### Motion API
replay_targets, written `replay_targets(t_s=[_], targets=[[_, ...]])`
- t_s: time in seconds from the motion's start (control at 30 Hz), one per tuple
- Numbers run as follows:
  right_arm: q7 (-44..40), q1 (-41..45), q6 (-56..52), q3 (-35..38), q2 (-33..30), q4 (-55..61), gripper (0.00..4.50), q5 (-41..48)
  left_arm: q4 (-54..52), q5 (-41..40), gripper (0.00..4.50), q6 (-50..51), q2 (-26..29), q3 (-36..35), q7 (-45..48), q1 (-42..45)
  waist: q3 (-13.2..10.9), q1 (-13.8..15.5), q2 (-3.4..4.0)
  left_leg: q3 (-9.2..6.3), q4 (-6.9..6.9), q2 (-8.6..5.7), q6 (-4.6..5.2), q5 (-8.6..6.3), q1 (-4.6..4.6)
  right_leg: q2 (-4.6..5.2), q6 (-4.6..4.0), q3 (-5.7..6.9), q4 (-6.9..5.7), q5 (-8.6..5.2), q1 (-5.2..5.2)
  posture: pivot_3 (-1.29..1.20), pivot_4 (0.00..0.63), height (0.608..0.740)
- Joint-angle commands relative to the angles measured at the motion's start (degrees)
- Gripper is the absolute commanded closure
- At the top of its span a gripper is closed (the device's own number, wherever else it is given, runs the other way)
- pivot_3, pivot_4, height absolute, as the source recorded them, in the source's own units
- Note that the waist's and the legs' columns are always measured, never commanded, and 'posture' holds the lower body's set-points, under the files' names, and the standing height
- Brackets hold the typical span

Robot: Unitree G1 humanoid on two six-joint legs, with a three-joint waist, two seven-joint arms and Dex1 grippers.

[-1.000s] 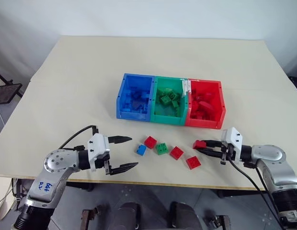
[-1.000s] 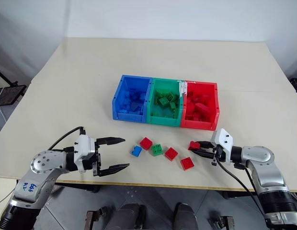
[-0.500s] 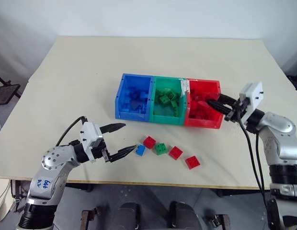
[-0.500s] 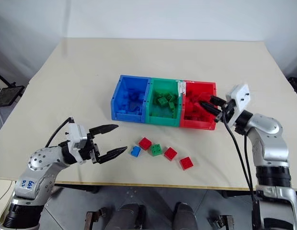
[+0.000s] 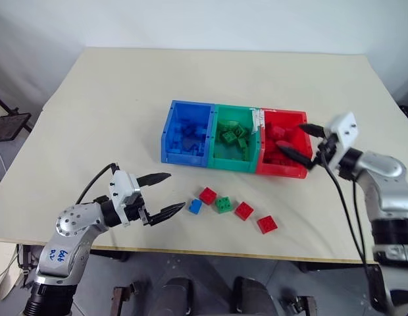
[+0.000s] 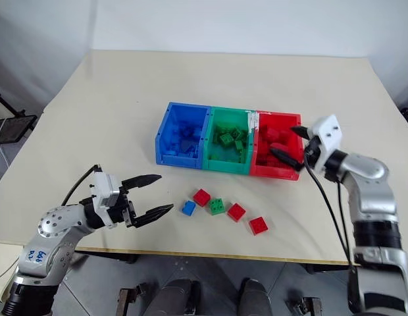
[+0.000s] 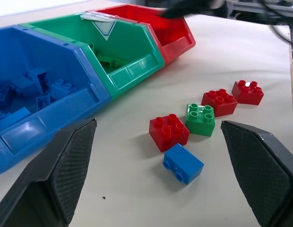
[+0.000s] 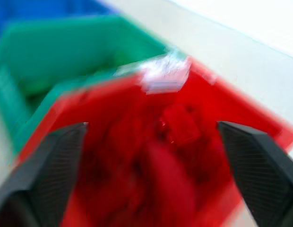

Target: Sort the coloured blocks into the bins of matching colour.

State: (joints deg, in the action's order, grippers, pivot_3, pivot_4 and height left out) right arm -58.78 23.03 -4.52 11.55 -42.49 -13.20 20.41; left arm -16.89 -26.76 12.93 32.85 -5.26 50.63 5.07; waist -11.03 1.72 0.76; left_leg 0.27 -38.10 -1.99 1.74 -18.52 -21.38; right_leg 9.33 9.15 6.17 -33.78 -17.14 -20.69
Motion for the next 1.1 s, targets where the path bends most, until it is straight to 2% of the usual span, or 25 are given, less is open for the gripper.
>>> replay_targets(t_s=[0.03, 0.2, 0.4, 0.7, 0.8, 0.97, 1.1], targets=[[-8.2, -7.3, 8.7, 6.1, -3.7, 1.9, 0.04, 3.1, 1.4, 1.5, 0.0, -2.4, 0.6, 1.6, 2.1, 2.0, 0.0, -0.2, 0.0, 0.11, 0.0, -0.02, 0.01, 0.0, 0.01, 0.0, 0.01, 0.01, 0.0, 0.0, 0.03, 0.0, 0.15, 0.74], [-17.9, -17.6, 19.0, 11.9, -8.2, -5.6, 0.04, 4.0, 6.4, 7.3, 0.0, -8.1, 1.8, 7.3, 6.8, 6.0, 0.0, -0.4, 0.0, 0.37, 0.0, 0.02, 0.02, -0.01, 0.15, -0.01, 0.03, 0.0, 0.04, 0.02, 0.12, 0.0, 0.15, 0.74], [-24.5, -17.3, 24.2, 9.8, -10.5, -13.1, 0.04, 2.8, 9.0, 8.5, 0.0, -9.3, 0.1, 11.4, 9.1, 9.4, 0.0, -1.3, 0.0, 0.3, 0.01, 0.18, 0.02, -0.01, 0.28, -0.01, 0.03, -0.07, 0.0, 0.02, 0.09, 0.0, 0.15, 0.74], [-30.3, -14.0, 6.6, -5.0, -9.5, 4.9, 0.04, 5.8, 6.4, 6.1, 0.0, -8.4, 4.8, 4.7, 9.8, 3.1, 0.0, -1.5, 0.0, 0.12, -0.06, 0.21, 0.0, -0.01, 0.21, 0.01, 0.03, -0.04, -0.01, 0.02, 0.08, 0.0, 0.15, 0.74], [-30.8, -11.2, 3.6, -10.5, -8.5, 7.1, 0.04, 4.4, 4.7, 5.7, 0.0, -7.8, 6.5, 2.1, 9.4, -0.3, 0.0, -1.3, 0.0, 0.08, -0.08, 0.19, -0.03, -0.03, 0.21, 0.03, 0.03, -0.04, 0.0, 0.02, 0.07, 0.0, 0.15, 0.74], [-31.4, -6.6, 5.2, -18.1, -6.2, 4.1, 0.04, -0.5, 1.2, 5.1, 0.0, -6.4, 7.4, -0.4, 7.5, -4.0, 0.0, -0.3, -0.01, 0.02, -0.07, 0.16, -0.06, -0.07, 0.16, 0.07, 0.03, -0.02, 0.03, 0.02, 0.04, 0.0, 0.15, 0.74], [-29.6, -4.1, 7.2, -19.9, -3.7, 1.1, 0.93, -1.8, -0.9, 5.0, 0.0, -5.2, 7.0, -1.2, 5.9, -5.4, 0.0, -0.3, -0.01, -0.05, -0.09, 0.06, -0.04, -0.08, 0.11, 0.11, 0.03, -0.01, 0.03, 0.02, 0.04, 0.0, 0.15, 0.74]])
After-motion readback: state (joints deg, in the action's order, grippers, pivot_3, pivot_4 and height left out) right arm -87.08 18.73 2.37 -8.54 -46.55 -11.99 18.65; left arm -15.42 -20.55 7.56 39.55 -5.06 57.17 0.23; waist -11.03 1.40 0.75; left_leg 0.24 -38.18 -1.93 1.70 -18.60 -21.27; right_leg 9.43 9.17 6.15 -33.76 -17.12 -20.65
